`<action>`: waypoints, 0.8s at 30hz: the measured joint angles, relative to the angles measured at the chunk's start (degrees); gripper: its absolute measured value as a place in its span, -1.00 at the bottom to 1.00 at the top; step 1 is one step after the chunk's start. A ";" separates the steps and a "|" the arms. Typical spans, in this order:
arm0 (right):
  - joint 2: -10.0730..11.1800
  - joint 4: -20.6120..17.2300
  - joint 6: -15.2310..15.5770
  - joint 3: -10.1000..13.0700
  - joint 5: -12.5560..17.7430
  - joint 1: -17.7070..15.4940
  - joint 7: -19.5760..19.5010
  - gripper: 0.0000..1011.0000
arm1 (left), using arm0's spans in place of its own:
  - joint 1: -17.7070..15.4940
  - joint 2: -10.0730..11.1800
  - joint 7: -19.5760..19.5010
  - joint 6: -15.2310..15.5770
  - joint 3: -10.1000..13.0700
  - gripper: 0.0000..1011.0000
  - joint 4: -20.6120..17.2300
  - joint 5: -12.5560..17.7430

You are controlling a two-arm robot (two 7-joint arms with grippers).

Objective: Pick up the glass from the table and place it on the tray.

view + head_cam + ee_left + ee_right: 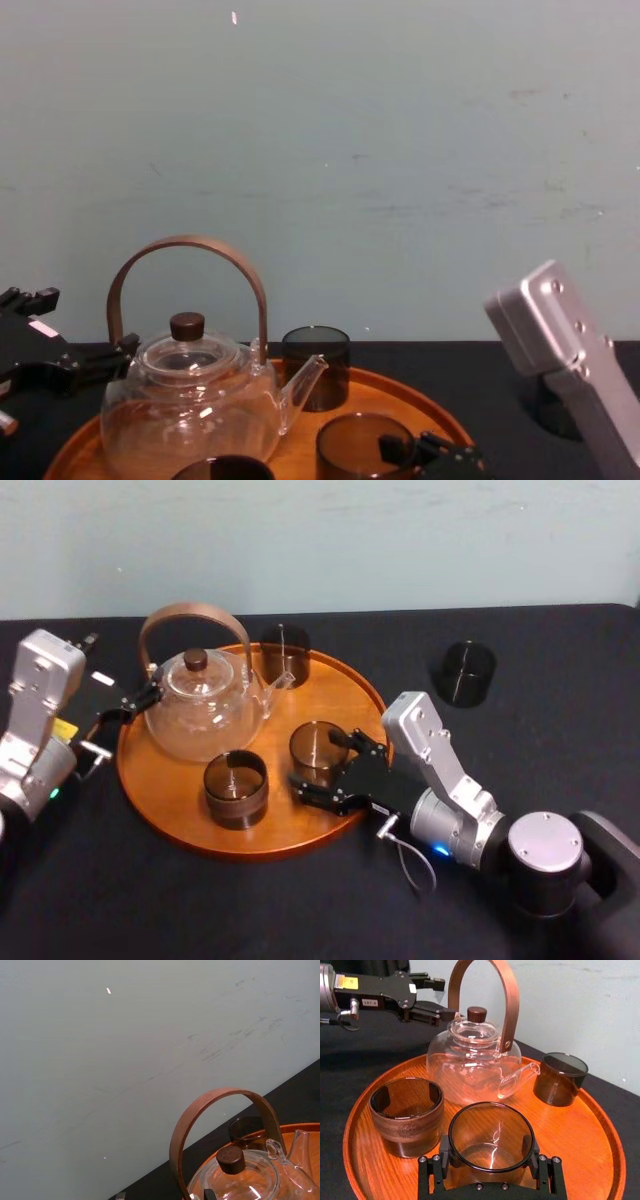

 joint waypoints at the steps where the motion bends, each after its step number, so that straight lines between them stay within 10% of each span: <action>1: -0.05 0.17 -0.03 -0.04 -0.02 0.03 0.00 0.80 | 0.00 0.00 0.00 0.00 0.00 1.00 0.00 0.00; 24: -0.90 2.50 -1.51 -0.53 -0.92 0.41 -0.30 0.80 | 0.00 0.00 0.00 0.00 0.00 1.00 0.00 0.00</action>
